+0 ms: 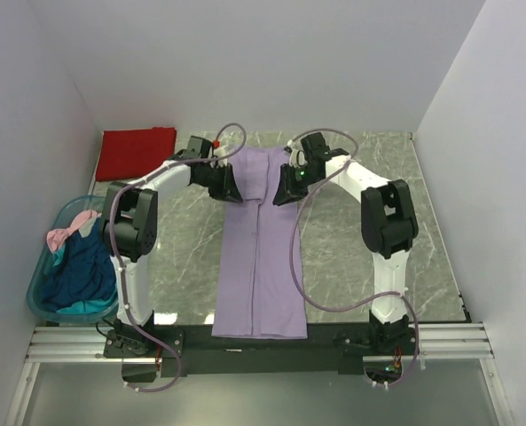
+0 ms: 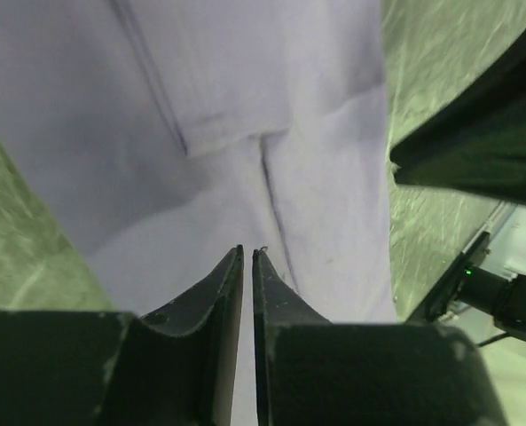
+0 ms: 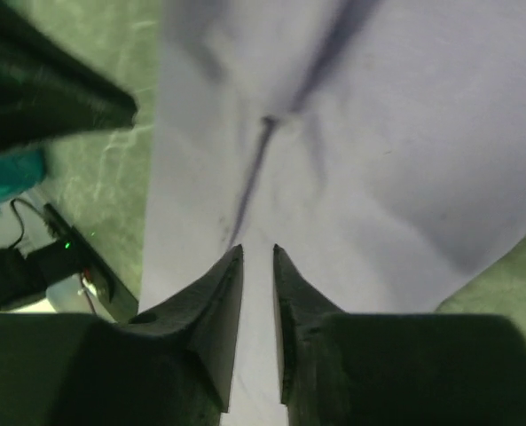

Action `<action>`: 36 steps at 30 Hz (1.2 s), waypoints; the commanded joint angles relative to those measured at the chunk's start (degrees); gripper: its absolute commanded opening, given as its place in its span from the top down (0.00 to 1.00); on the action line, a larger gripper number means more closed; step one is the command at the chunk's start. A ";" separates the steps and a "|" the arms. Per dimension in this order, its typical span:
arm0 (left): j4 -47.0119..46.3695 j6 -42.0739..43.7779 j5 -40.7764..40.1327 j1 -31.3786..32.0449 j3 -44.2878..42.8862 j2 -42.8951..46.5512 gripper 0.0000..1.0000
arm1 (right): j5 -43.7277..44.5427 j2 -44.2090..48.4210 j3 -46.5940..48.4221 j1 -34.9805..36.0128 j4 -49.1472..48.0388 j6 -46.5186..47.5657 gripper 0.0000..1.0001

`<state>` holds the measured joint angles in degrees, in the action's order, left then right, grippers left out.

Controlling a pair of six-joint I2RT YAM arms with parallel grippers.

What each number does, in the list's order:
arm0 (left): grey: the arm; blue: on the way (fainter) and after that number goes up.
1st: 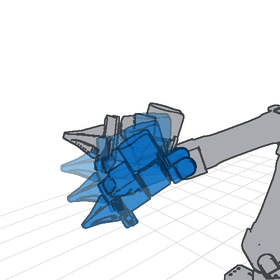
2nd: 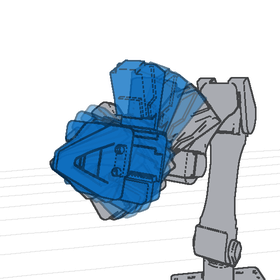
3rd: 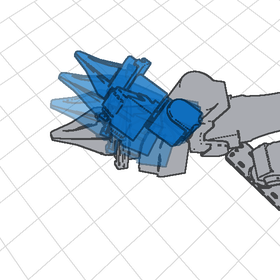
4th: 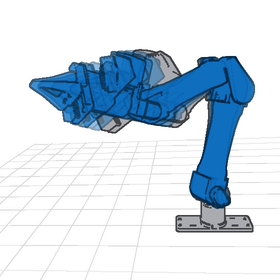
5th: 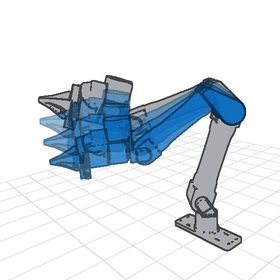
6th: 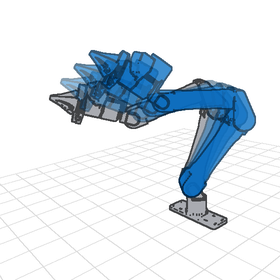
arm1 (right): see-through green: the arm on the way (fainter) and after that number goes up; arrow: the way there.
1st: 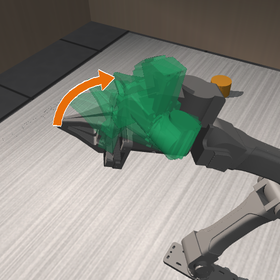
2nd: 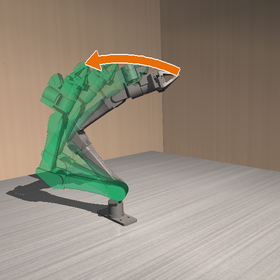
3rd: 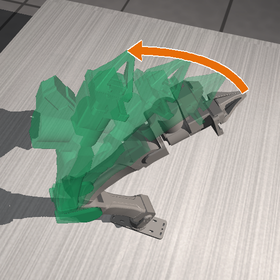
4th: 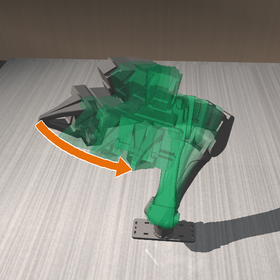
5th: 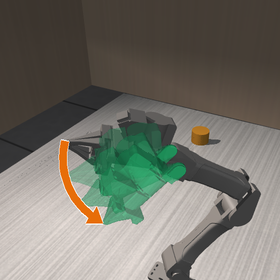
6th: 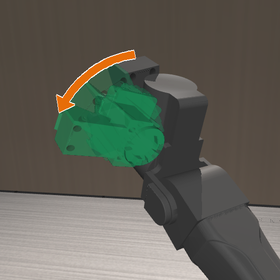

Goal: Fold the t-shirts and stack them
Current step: Fold the tshirt

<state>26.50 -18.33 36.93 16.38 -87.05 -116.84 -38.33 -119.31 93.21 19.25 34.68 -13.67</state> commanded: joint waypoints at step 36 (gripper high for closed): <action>-12.53 -9.45 5.00 -5.57 -4.89 -10.10 0.59 | 3.79 -21.16 32.82 -5.80 1.62 -7.52 0.71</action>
<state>15.51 -30.87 45.80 11.53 -90.80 -130.80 -33.95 -144.35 122.58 13.82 36.25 -24.10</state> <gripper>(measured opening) 0.373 0.245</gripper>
